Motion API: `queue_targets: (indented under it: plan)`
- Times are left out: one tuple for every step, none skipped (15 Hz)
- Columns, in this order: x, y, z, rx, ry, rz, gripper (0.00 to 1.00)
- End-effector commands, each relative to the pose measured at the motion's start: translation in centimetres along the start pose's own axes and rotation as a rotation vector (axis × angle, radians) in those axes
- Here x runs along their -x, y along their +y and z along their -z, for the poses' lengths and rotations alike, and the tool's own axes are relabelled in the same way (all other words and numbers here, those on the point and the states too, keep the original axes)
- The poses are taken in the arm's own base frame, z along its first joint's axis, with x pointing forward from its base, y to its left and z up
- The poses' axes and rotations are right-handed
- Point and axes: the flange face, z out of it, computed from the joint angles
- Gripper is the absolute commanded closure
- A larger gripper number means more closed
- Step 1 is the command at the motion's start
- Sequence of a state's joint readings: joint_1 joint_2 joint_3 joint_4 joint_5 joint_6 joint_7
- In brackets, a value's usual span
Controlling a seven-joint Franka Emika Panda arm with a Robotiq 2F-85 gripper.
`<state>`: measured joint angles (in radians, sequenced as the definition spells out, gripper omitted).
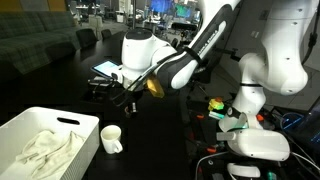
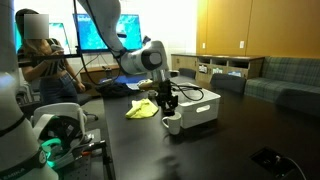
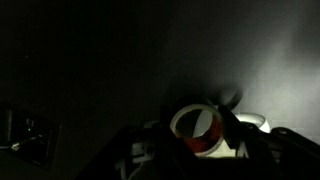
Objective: Pick up the towels and put them in the container. Pick up the pen and the small tape and put them in the cup.
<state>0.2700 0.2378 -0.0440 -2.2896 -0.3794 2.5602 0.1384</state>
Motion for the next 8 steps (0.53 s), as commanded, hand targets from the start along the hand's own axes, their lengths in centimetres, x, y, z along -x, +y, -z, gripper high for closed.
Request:
queue_targets:
  plan:
    - [-2.3, -0.5, 2.9, 0.005, 0.030, 0.023, 0.74]
    - [-3.3, -0.9, 3.2, 0.001, 0.039, 0.032, 0.74]
    - [-4.0, -1.2, 3.6, -0.004, 0.048, 0.036, 0.74]
    - [-4.7, -1.6, 3.8, -0.007, 0.057, 0.046, 0.74]
    - [-5.3, -2.0, 4.0, -0.011, 0.061, 0.046, 0.74]
    - [-6.0, -2.3, 4.1, -0.016, 0.065, 0.045, 0.74]
    - [-6.7, -2.6, 4.0, -0.023, 0.063, 0.049, 0.74]
    - [-7.2, -2.8, 3.8, -0.028, 0.059, 0.049, 0.74]
